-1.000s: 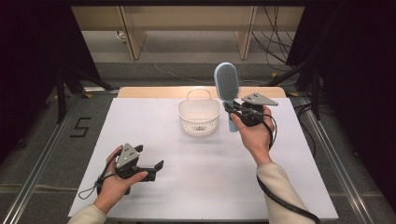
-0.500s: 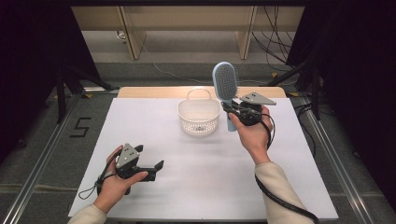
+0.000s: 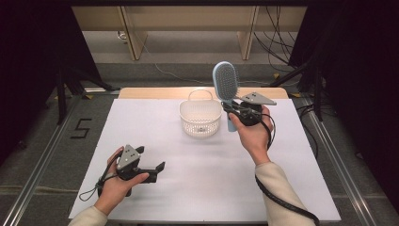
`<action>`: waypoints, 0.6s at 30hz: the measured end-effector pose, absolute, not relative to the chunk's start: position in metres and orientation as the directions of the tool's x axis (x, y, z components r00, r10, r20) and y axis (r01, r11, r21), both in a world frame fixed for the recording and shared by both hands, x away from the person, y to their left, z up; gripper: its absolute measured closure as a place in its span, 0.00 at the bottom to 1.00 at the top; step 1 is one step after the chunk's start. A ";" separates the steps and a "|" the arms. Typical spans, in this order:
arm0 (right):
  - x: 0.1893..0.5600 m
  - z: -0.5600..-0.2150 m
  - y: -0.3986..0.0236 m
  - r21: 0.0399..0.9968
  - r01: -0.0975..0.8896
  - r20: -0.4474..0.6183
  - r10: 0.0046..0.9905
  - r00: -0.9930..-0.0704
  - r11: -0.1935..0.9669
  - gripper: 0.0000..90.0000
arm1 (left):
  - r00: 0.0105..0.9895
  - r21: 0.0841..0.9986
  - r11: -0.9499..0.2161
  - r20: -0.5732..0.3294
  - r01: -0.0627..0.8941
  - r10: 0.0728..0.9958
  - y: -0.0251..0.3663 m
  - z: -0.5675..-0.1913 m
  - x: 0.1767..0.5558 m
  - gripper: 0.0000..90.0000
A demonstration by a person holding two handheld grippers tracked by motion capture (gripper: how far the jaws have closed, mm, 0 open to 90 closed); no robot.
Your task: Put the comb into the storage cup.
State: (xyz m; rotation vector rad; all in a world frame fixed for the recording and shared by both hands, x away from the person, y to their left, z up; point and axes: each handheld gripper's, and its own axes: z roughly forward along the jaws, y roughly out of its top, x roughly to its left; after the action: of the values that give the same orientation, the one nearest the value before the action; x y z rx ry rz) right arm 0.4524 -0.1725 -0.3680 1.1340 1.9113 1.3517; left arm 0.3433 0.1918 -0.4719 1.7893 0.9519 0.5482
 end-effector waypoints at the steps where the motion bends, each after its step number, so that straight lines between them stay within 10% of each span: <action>1: 0.453 -0.368 -0.172 0.934 0.328 0.043 0.862 -0.504 0.145 0.78 | 0.588 0.914 -0.195 -0.057 0.356 0.807 0.192 -0.472 0.343 0.02; 18: 0.453 -0.365 -0.167 0.937 0.321 0.044 0.860 -0.508 0.142 0.78 | 0.587 0.914 -0.195 -0.056 0.356 0.807 0.192 -0.472 0.343 0.02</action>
State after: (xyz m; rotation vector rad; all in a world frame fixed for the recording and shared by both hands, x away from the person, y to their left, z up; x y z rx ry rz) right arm 0.4527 -0.1672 -0.3649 1.1276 1.9068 1.3614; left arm 0.3433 0.1916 -0.4718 1.7890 0.9525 0.5492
